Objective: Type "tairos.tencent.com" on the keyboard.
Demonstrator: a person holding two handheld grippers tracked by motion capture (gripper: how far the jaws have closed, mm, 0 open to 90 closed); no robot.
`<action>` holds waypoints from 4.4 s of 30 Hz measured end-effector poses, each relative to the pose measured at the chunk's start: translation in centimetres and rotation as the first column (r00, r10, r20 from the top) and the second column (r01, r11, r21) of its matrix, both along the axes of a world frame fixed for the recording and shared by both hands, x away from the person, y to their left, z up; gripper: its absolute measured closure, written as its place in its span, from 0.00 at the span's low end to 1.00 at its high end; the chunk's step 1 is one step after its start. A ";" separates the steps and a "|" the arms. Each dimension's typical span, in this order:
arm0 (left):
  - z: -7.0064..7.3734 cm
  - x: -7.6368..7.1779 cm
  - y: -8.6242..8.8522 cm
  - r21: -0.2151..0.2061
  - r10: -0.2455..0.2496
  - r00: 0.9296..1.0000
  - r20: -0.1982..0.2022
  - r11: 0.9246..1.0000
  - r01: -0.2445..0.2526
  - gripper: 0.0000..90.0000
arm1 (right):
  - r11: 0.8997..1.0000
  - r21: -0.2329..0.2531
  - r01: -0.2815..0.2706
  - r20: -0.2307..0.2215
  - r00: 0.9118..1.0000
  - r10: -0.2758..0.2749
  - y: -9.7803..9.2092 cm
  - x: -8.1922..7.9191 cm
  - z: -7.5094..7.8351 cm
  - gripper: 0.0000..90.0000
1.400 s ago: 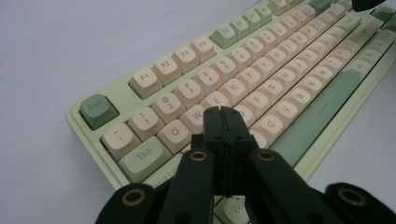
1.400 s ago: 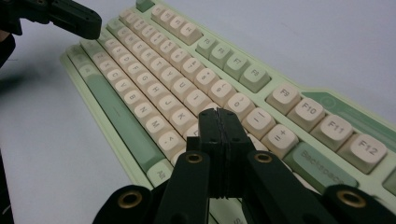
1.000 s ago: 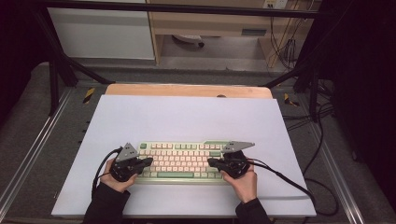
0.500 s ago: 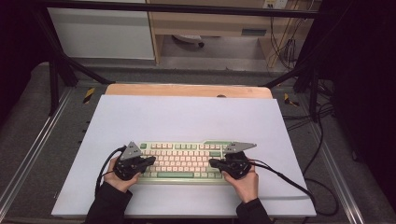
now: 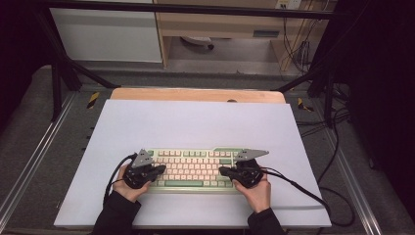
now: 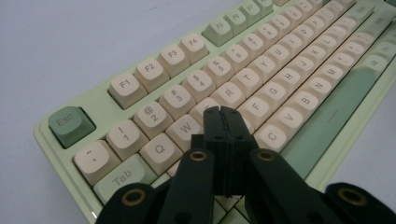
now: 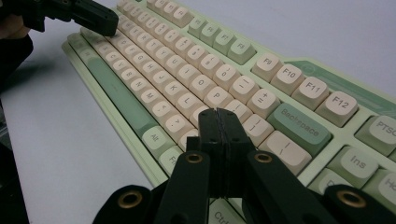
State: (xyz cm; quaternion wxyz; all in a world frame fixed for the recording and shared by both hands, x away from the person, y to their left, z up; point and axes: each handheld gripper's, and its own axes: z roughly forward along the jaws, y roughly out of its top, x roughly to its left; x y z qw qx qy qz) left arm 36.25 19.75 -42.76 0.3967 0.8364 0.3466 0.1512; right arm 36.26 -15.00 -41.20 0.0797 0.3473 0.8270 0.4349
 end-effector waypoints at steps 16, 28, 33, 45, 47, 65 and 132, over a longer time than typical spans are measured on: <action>-0.4 0.0 -0.1 0.011 -0.006 1.000 0.002 1.000 0.006 1.00 | 1.000 -0.004 -0.002 -0.003 1.000 0.002 0.1 0.0 -0.1 1.00; 0.2 -0.4 0.6 -0.009 -0.005 1.000 0.012 1.000 0.005 1.00 | 1.000 0.007 -0.001 0.004 1.000 0.001 0.0 -0.1 0.1 1.00; 0.4 -0.6 0.9 -0.017 -0.002 1.000 0.012 1.000 0.002 1.00 | 1.000 0.025 -0.003 0.003 1.000 0.003 0.1 -0.1 0.2 1.00; 0.6 -0.7 1.5 -0.026 0.002 1.000 0.011 1.000 -0.002 1.00 | 0.999 0.031 -0.027 -0.016 0.999 0.027 1.0 -0.1 -0.3 1.00; 0.6 -0.7 1.5 -0.027 0.003 1.000 0.011 1.000 -0.003 1.00 | 0.999 0.025 -0.028 -0.017 0.999 0.028 1.3 -0.1 -0.4 1.00; 0.6 -0.6 1.6 -0.029 0.003 1.000 0.009 1.000 -0.003 1.00 | 0.999 0.001 -0.055 -0.023 0.998 0.055 3.8 -0.1 -1.6 1.00; 1.3 -1.0 0.9 -0.041 -0.004 1.000 0.029 0.999 0.005 1.00 | 1.000 -0.017 -0.009 0.002 1.000 0.009 0.8 0.4 -0.4 1.00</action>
